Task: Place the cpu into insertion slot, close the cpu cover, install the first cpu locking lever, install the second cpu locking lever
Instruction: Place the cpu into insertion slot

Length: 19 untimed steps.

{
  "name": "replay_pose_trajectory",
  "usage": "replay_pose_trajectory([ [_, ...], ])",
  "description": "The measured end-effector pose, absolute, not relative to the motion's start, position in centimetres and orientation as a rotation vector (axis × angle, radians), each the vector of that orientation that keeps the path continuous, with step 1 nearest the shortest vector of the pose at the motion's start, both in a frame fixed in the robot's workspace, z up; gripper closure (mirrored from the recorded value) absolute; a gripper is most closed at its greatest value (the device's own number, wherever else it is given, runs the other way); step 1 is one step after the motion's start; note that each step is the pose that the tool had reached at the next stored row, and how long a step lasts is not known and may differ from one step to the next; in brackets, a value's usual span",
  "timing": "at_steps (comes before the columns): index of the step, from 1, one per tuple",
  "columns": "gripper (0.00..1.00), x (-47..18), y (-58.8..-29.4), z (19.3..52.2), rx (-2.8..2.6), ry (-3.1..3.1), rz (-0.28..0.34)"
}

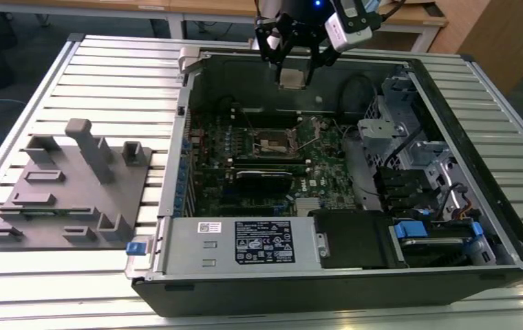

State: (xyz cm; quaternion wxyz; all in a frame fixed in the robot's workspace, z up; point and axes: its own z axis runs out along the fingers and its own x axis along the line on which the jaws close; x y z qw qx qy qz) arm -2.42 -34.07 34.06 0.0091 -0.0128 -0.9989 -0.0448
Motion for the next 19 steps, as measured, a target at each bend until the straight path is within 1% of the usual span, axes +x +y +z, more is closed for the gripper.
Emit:
replay_pose_trajectory([
  [19,0.46,-2.42,-34.07,33.12,-0.04,-3.12,-0.14],
])
